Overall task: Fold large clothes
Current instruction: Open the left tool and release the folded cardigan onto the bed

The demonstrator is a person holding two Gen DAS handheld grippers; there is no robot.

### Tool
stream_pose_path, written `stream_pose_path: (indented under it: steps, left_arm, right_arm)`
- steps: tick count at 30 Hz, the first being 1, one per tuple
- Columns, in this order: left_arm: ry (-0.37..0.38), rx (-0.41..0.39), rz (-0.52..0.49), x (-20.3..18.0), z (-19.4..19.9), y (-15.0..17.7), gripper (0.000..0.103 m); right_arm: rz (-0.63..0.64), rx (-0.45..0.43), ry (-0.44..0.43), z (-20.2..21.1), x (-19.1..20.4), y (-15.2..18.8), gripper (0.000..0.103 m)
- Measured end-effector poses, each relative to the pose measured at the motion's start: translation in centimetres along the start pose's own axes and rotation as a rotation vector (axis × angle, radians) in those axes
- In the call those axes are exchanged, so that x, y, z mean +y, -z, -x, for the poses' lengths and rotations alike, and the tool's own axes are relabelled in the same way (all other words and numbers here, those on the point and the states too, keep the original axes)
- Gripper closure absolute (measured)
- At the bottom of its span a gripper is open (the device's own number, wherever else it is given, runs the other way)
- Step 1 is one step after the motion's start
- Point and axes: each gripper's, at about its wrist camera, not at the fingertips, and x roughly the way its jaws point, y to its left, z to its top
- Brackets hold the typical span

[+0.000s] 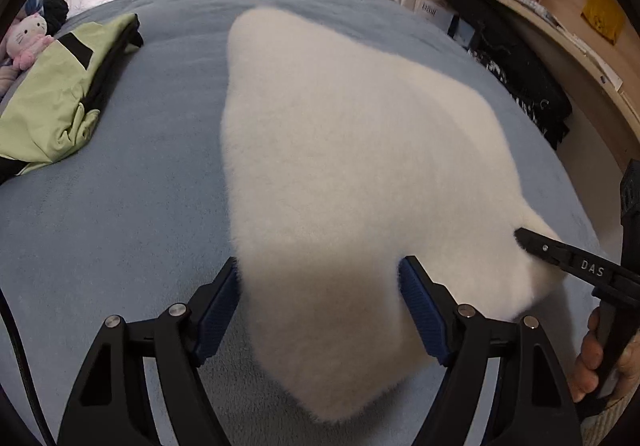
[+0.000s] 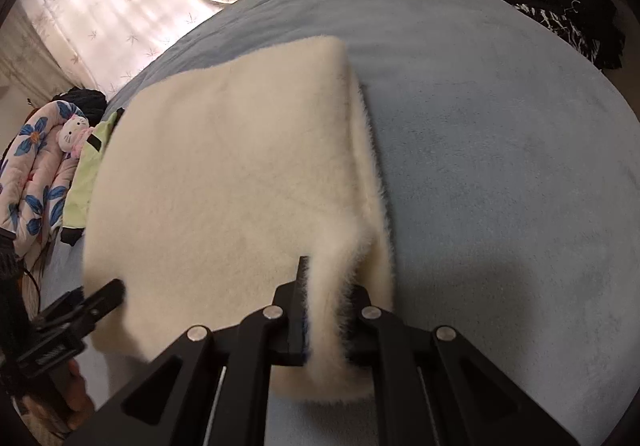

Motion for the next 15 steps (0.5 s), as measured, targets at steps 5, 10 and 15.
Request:
stream_pose_path:
  steps: [5, 10, 15]
  left_arm:
    - [0.013, -0.010, -0.043, -0.3, 1.9, -1.6, 0.026]
    - [0.012, -0.066, -0.042, 0.1, 2.8, -5.2, 0.026]
    - [0.011, -0.020, 0.054, 2.0, -0.8, -9.8, 0.026]
  right_arm:
    - [0.004, -0.047, -0.031, 3.2, 0.3, -2.5, 0.073]
    - [-0.018, -0.094, -0.057, 2.4, 0.2, -7.7, 0.053]
    - [-0.022, -0.026, -0.023, -2.3, 0.0, -12.8, 0.053]
